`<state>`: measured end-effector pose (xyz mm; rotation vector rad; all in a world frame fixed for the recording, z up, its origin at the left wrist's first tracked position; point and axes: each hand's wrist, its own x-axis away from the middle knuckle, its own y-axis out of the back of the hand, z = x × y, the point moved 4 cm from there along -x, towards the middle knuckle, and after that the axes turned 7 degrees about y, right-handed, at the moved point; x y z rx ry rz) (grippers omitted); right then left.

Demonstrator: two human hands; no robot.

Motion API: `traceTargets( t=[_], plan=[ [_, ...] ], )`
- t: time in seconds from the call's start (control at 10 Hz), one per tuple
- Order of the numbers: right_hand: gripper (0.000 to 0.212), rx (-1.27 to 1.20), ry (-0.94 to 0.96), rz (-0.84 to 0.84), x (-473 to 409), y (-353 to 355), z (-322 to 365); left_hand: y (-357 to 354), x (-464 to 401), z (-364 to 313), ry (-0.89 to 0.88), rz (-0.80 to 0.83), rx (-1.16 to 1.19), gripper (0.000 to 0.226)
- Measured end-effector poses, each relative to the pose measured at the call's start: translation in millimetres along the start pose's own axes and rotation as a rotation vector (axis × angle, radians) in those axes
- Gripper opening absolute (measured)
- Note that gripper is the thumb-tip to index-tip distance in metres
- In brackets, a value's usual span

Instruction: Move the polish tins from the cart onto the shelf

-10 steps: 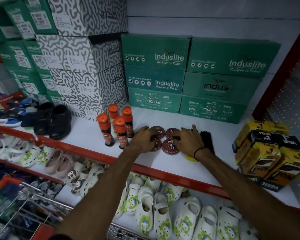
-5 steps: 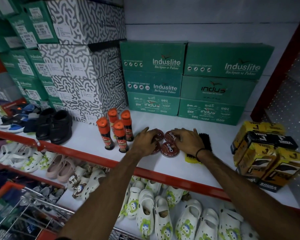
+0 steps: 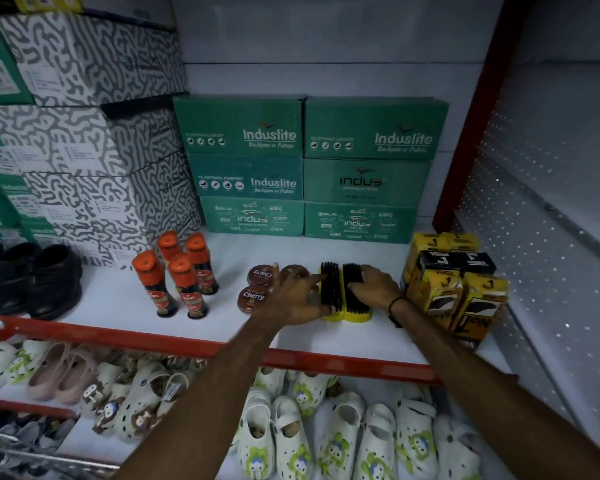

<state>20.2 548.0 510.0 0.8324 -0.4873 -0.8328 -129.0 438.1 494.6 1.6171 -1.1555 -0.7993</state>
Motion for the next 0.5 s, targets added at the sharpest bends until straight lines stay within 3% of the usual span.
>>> traceTargets(
  t=[0.3, 0.4, 0.5],
  plan=[
    [0.036, 0.023, 0.072, -0.025, 5.9, -6.1, 1.1, 2.6, 10.0, -5.7, 0.01, 0.016, 0.009, 0.086],
    [0.042, 0.05, 0.065, -0.012, 6.4, -8.6, 1.5, 1.9, 12.7, -6.4, -0.004, 0.019, 0.017, 0.087],
    [0.069, 0.103, 0.046, -0.09, 5.6, 4.3, 9.2, 14.8, 9.1, 1.1, 0.011, -0.068, -0.092, 0.098]
  ],
)
